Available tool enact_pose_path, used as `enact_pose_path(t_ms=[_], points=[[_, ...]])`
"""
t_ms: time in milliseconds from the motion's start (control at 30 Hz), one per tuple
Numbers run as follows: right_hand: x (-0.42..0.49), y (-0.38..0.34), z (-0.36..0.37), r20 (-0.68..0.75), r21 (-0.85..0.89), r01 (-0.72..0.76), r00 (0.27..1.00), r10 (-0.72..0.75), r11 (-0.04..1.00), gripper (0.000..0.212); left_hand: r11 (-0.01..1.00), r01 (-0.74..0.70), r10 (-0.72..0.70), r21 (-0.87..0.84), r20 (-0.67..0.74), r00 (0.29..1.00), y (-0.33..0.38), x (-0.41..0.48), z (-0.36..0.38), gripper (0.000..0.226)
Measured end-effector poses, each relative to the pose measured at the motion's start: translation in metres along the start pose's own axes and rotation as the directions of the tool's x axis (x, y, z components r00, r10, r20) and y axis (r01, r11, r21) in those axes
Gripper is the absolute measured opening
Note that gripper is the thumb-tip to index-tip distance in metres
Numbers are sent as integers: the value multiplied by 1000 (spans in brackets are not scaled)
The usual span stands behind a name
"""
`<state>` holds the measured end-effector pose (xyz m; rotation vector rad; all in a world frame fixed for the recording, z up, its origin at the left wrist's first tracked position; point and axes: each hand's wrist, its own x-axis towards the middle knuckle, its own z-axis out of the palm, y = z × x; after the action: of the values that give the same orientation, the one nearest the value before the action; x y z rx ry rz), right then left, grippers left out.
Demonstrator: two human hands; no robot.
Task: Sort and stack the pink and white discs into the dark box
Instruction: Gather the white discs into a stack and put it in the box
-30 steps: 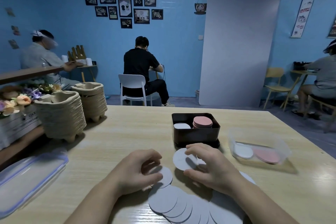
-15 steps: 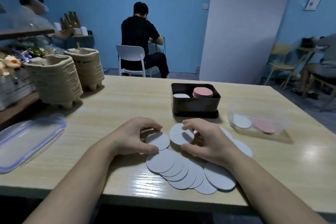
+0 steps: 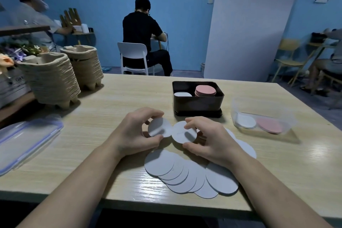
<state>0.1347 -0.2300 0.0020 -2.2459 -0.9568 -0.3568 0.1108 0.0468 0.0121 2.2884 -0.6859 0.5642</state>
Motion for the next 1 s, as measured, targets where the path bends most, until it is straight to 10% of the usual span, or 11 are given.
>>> enact_pose_path(t_ms=[1000], points=[[4, 0, 4, -136, 30, 87, 987, -82, 996, 22, 989, -144, 144, 37, 6, 990, 3, 5, 24, 43]])
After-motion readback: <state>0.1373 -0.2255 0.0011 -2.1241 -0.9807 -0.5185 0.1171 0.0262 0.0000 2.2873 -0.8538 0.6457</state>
